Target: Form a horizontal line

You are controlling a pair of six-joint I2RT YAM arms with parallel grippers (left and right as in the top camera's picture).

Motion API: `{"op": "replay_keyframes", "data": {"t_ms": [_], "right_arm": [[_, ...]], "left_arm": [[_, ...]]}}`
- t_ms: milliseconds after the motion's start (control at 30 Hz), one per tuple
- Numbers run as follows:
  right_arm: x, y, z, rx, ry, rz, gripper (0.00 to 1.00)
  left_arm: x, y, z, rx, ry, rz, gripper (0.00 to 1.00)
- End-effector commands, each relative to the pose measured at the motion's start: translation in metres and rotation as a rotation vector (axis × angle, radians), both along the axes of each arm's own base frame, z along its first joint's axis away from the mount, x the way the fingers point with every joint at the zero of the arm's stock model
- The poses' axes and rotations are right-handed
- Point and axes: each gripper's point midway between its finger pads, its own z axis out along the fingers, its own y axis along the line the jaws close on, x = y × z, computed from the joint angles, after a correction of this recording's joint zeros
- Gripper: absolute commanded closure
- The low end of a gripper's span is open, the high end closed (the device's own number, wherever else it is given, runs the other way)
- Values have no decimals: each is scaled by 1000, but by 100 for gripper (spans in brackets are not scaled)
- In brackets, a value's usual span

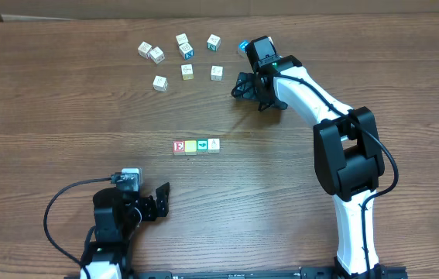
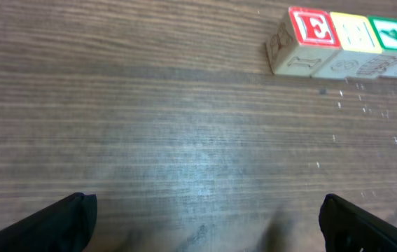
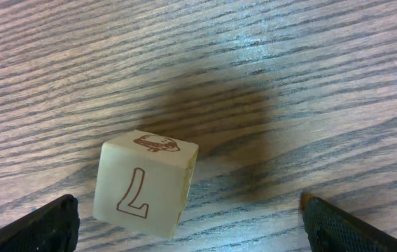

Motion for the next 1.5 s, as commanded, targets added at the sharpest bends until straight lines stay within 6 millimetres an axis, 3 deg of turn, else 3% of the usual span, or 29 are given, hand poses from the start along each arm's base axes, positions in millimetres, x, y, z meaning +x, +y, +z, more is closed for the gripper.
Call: {"op": "replay_keyframes", "data": {"t_ms": [0, 300, 467, 567, 900, 1067, 1467], "right_arm": [[-1, -3, -7, -7, 11, -7, 0], [-1, -3, -7, -7, 11, -8, 0], [-1, -3, -7, -7, 11, -8, 0], [-1, -3, -7, -7, 11, -8, 0], [-1, -3, -7, -7, 11, -7, 0], [-1, -3, -7, -7, 11, -7, 0], [-1, -3, -7, -7, 11, -7, 0]], "left_arm": [[-3, 2, 5, 32, -28, -8, 1], [-3, 7, 22, 59, -98, 17, 1], [6, 8, 51, 66, -231, 21, 0], [11, 10, 80, 73, -362, 31, 0], [12, 11, 118, 89, -527, 40, 0], [8, 12, 145, 115, -653, 39, 0], [8, 13, 148, 123, -664, 40, 0]]}}
